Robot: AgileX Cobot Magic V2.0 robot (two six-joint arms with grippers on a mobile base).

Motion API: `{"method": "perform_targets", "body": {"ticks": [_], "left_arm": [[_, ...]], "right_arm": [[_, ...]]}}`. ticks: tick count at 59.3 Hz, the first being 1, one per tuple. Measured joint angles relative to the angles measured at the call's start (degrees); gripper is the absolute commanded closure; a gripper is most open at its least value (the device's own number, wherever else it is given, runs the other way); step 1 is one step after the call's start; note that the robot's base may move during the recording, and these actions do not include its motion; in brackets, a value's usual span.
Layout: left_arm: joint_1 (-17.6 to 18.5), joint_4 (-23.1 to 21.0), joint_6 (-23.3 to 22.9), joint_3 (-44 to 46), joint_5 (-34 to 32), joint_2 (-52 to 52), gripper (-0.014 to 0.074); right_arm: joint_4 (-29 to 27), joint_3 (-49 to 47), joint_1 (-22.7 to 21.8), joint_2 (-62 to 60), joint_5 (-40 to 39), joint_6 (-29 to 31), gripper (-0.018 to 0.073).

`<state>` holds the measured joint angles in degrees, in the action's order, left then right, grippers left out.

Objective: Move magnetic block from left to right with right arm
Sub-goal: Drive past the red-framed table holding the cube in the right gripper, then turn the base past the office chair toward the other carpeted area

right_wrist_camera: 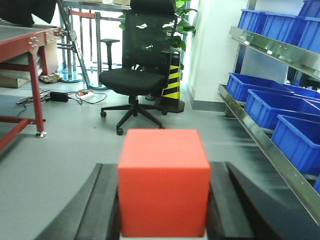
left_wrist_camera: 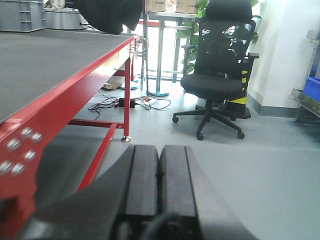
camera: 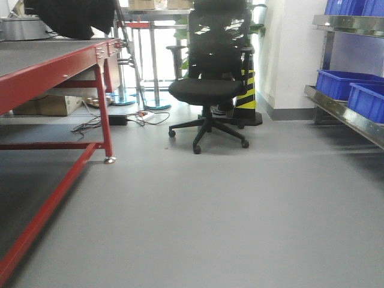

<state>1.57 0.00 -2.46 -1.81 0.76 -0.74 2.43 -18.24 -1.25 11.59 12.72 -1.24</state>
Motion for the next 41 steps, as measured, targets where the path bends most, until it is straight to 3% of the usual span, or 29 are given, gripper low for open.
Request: {"method": "perform_targets", "body": {"ticks": [41], "left_arm": [[0.0,0.0,0.0,0.0,0.0,0.0,0.0713]], "right_arm": [[0.0,0.0,0.0,0.0,0.0,0.0,0.0253]]}}
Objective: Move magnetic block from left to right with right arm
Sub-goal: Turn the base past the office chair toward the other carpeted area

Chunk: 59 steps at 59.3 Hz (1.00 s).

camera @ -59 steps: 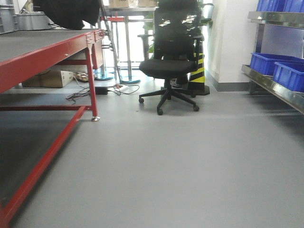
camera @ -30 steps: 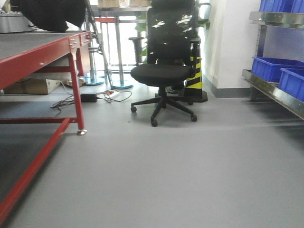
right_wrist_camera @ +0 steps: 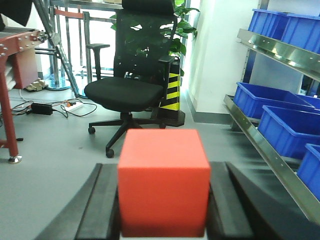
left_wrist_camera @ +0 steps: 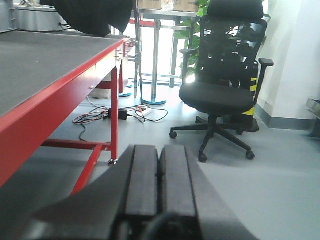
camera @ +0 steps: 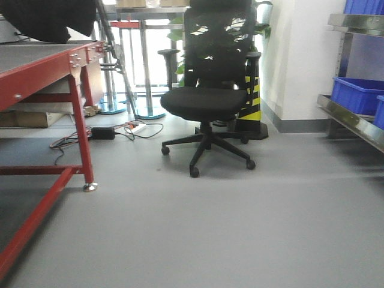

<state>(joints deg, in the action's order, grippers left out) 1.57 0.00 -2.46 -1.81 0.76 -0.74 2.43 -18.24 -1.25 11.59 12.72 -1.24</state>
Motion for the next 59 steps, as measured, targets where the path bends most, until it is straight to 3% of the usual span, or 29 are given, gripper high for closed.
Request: {"method": "perform_targets", "body": {"ticks": [59], "left_arm": [[0.0,0.0,0.0,0.0,0.0,0.0,0.0713]], "right_arm": [[0.0,0.0,0.0,0.0,0.0,0.0,0.0253]]}}
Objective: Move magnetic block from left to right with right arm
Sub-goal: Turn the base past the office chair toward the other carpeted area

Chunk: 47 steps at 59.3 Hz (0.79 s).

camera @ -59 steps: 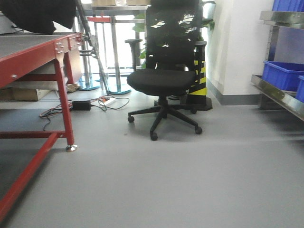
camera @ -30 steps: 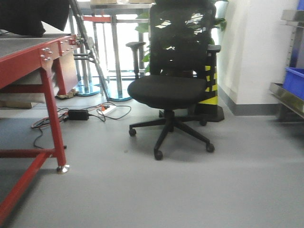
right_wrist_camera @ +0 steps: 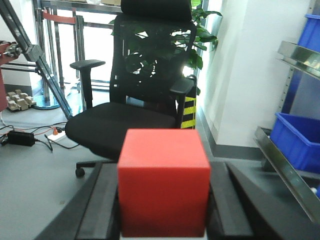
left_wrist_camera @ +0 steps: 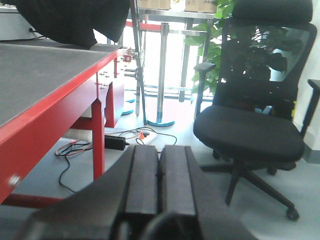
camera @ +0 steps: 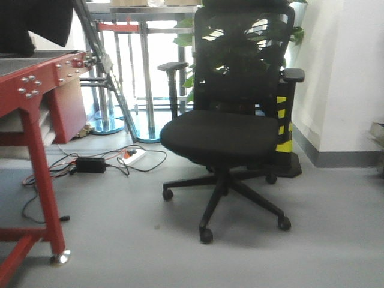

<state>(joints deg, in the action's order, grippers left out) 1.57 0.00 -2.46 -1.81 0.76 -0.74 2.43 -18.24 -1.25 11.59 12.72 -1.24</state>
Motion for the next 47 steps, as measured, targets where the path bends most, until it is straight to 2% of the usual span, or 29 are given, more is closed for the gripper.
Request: {"method": "perform_targets", "body": {"ticks": [47], "left_arm": [[0.0,0.0,0.0,0.0,0.0,0.0,0.0713]], "right_arm": [[0.0,0.0,0.0,0.0,0.0,0.0,0.0253]]}}
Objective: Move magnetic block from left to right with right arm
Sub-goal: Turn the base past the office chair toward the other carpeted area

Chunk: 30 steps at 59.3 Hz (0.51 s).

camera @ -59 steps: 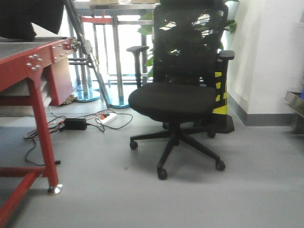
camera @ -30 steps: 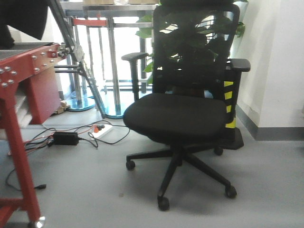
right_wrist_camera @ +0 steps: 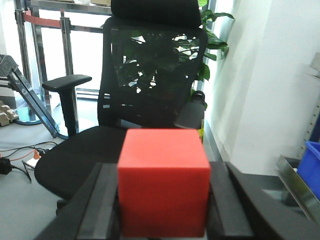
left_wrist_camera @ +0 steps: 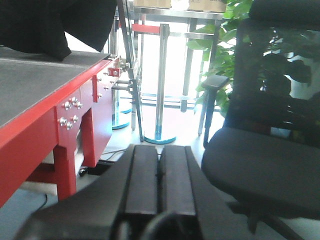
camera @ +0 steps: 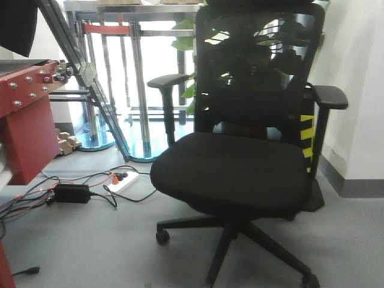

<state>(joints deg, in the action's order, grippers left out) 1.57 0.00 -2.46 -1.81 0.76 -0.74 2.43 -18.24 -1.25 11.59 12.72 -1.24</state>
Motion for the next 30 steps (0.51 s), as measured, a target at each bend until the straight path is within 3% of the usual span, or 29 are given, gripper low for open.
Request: {"method": "perform_targets", "body": {"ticks": [30], "left_arm": [[0.0,0.0,0.0,0.0,0.0,0.0,0.0713]], "right_arm": [[0.0,0.0,0.0,0.0,0.0,0.0,0.0253]]}}
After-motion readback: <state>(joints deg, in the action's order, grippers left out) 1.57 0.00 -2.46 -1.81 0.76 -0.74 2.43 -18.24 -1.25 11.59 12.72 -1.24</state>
